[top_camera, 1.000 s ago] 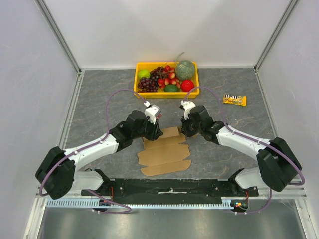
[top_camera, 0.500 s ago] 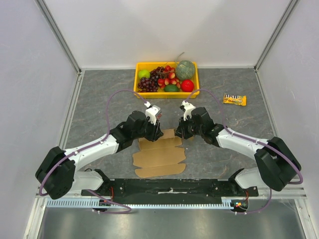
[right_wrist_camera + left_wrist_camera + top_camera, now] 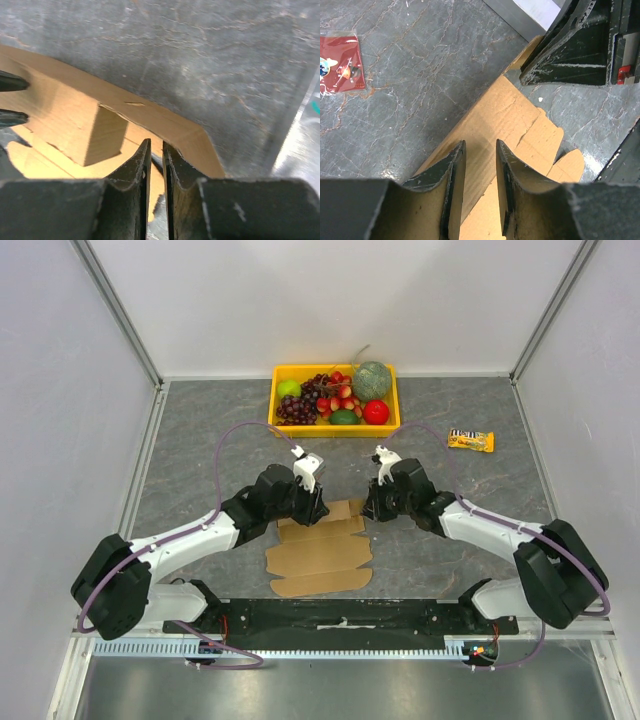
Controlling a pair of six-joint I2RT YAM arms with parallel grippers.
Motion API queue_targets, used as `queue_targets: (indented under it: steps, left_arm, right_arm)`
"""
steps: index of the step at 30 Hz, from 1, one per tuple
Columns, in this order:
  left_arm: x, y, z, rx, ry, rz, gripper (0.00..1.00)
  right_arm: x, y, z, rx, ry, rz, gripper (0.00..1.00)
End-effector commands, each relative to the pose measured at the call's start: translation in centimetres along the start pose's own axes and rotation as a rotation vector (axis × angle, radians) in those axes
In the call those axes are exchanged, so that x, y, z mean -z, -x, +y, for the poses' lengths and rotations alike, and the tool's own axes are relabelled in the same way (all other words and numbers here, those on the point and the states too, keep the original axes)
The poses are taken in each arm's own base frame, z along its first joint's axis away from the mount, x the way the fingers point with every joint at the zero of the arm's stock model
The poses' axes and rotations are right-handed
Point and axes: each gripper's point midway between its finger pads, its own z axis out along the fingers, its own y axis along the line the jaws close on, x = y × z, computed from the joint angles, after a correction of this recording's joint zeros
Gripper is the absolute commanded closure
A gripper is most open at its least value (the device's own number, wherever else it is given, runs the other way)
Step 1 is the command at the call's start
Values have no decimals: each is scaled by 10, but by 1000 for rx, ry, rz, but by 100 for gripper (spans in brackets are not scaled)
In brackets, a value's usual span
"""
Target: Fold the paper box
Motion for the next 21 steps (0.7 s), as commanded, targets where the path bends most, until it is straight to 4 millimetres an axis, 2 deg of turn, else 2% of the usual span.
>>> queue_targets:
  steps: [1, 6, 11, 17, 18, 21]
  left_arm:
    - [1, 0, -5, 25, -10, -14, 64]
    - [1, 0, -5, 26, -9, -13, 64]
    - [1, -2, -5, 25, -8, -10, 64]
    - [1, -4, -5, 29, -7, -5, 64]
    - [1, -4, -6, 29, -9, -3, 64]
    - [1, -4, -5, 29, -7, -5, 64]
  right_arm:
    - [14, -1, -30, 60, -168, 0, 79]
    - [8, -18, -48, 56, -235, 52, 81]
    - [-3, -25, -44, 39, -190, 54, 86]
    - [-10, -39, -49, 31, -190, 94, 89]
    - [-12, -35, -46, 36, -172, 74, 90]
    - [-16, -42, -42, 18, -135, 80, 90]
